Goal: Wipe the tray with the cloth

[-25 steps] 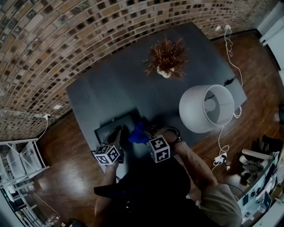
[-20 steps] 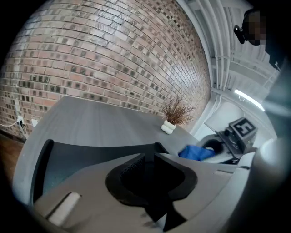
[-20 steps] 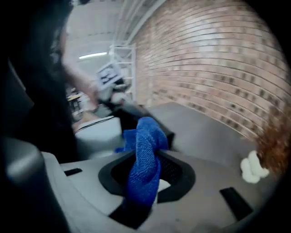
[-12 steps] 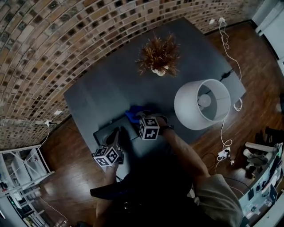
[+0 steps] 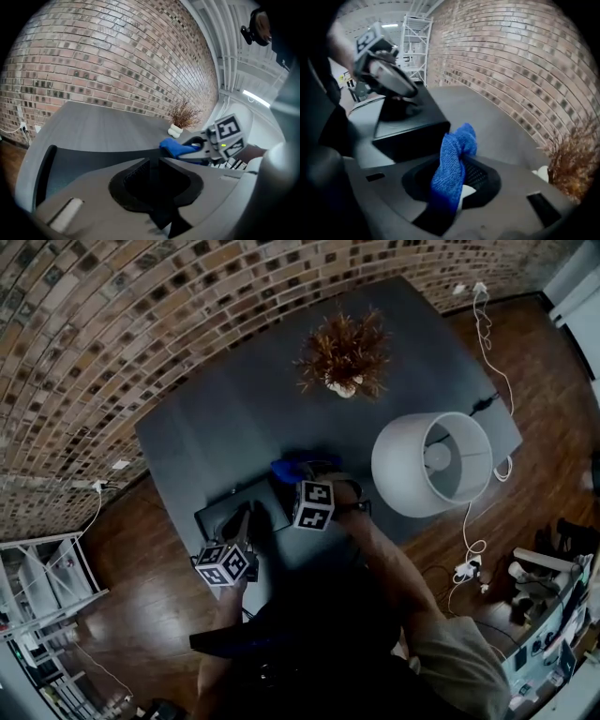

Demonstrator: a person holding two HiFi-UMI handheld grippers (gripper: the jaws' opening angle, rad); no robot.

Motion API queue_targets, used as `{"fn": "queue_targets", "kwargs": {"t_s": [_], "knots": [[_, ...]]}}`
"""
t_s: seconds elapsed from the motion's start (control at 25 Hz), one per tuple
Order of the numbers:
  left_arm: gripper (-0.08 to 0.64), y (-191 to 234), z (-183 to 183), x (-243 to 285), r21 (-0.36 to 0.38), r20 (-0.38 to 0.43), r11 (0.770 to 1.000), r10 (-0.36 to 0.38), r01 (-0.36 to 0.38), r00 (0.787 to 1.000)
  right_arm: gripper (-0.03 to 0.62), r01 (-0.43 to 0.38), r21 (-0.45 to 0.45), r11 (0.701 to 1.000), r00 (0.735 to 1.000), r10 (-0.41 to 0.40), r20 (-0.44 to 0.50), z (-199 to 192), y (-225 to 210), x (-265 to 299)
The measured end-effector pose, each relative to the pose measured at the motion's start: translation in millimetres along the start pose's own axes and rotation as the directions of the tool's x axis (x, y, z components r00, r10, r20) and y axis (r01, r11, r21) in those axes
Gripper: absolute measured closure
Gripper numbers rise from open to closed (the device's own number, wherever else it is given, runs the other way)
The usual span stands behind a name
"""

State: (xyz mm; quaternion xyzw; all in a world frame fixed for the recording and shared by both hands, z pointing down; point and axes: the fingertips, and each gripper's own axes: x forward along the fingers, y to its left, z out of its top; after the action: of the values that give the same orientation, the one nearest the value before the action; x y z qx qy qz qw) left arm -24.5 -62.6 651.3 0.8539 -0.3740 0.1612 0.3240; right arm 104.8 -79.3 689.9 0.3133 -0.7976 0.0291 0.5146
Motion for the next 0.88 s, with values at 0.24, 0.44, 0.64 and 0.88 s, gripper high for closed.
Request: {"fn": "queue_targets", "kwargs": {"t_s": [0.24, 0.44, 0.64, 0.88], "knots": [[0.494, -4.1, 0.5, 1.8, 0.006, 0.007, 1.0, 0.006, -0.006, 1.0, 0.482, -0.043, -0.335, 0.941, 0.996, 0.015, -0.086, 1.5, 28.6, 48.1], [0.494, -1.6, 5.0, 1.0, 0.038, 0.029, 0.999, 0.012, -0.013, 1.0, 0.48, -0.2, -0.371, 0.907, 0.976, 0.152, -0.155, -25.6, 105.7, 1.7], [0.494, -5.3, 2.5, 4.2, -0.001, 0.028, 1.0, 0.024, -0.024, 0.999, 0.48, -0.515, -0.346, 0.784, 0.854, 0.506, -0.123, -47.9, 203.5, -60.7], [0.494, 27.0, 21.7, -72.2, -0.199, 0.24, 0.976, 0.133, -0.085, 0.962, 0.48, -0.094, 0.025, 0.995, 0.993, 0.095, -0.069, -39.7, 33.9, -63.4]]}}
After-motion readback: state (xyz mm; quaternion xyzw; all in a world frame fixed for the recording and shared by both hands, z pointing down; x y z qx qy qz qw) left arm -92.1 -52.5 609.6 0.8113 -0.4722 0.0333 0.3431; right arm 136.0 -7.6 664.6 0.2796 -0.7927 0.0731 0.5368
